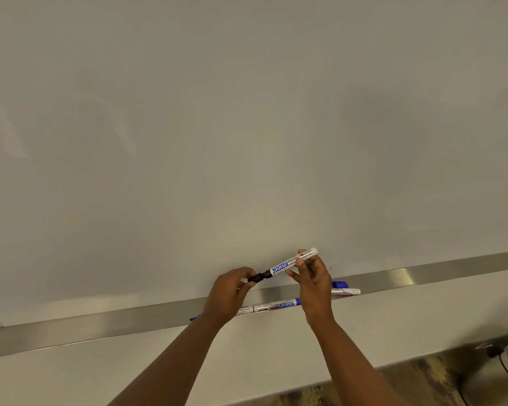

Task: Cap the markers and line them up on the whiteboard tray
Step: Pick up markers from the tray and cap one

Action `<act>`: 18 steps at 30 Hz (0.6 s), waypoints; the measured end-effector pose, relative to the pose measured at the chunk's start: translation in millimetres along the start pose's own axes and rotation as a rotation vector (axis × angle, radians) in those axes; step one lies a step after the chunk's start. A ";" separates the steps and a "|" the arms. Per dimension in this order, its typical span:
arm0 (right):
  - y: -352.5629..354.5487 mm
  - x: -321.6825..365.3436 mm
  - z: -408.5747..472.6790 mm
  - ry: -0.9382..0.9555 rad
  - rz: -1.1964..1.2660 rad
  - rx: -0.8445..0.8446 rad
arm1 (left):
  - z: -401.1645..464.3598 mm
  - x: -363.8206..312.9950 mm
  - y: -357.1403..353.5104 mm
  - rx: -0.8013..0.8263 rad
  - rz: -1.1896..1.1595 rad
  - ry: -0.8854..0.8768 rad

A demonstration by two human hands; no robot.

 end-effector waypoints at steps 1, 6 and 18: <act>-0.7 -0.4 -1.3 -0.007 0.001 0.008 | 0.1 -2.2 0.9 0.006 0.000 -0.008; -4.4 2.7 -5.2 -0.082 0.037 0.132 | 0.0 -10.7 7.8 0.054 -0.032 -0.003; -35.0 5.7 -20.7 0.343 -1.120 0.586 | -2.3 -2.9 33.6 -0.001 0.048 0.117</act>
Point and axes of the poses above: each hand's wrist, its own z-axis towards the middle knuckle, its own y-axis out of the back of the hand, x = y × z, the point moved 4 cm from there along z, towards the middle knuckle, and after that the axes turned 3 degrees about x, right-handed, at the moved point
